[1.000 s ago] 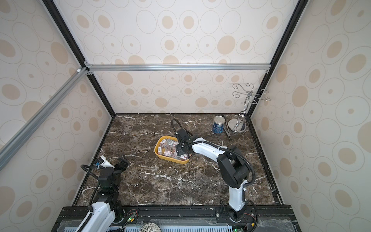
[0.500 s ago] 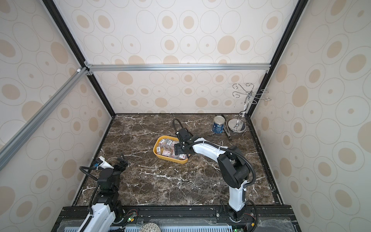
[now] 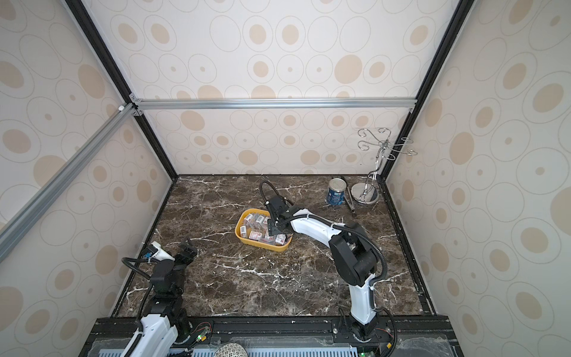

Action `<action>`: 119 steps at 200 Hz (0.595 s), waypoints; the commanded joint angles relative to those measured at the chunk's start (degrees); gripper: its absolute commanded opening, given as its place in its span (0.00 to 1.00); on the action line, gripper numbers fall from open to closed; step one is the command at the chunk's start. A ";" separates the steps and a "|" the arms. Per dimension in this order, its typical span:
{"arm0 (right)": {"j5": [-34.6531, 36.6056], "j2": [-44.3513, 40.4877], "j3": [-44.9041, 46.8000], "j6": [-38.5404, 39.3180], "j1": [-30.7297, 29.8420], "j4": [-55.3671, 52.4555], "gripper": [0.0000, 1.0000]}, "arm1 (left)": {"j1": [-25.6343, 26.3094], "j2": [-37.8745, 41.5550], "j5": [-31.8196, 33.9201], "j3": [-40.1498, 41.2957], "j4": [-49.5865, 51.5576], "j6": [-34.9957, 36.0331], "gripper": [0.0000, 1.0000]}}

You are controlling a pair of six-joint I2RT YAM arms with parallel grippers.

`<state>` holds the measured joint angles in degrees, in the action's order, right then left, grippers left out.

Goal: Take the paper clips out of the storage box
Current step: Pick up the boxed paper clips from the storage box.

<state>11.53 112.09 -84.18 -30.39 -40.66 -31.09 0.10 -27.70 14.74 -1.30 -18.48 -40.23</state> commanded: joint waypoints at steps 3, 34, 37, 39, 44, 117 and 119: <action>0.64 4.02 -1.90 0.14 1.75 -3.35 0.84 | 0.08 1.01 1.24 0.25 0.64 -1.32 0.96; -1.12 6.60 -2.31 1.60 4.49 -2.54 0.84 | 0.09 1.68 1.38 0.51 0.82 -1.43 0.96; -1.10 6.71 -2.21 1.57 4.63 -2.38 0.84 | 0.08 1.81 1.42 0.49 0.81 -1.41 0.96; -1.08 6.82 -2.10 1.56 4.74 -2.28 0.84 | 0.08 1.78 1.41 0.50 0.81 -1.45 0.96; -1.18 7.03 -1.96 1.69 4.89 -1.97 0.84 | 0.12 1.83 1.43 0.55 0.81 -1.43 0.96; -5.43 11.54 -4.89 4.67 4.95 -1.65 0.86 | 0.08 2.21 1.87 0.60 1.16 -1.61 0.96; -5.57 11.63 -4.99 4.78 4.91 -1.79 0.87 | 0.08 2.24 1.82 0.60 1.14 -1.54 0.96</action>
<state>7.84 118.34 -90.43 -26.57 -36.25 -29.23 0.10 -26.26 15.38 -0.91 -18.04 -40.56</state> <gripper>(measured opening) 0.838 0.963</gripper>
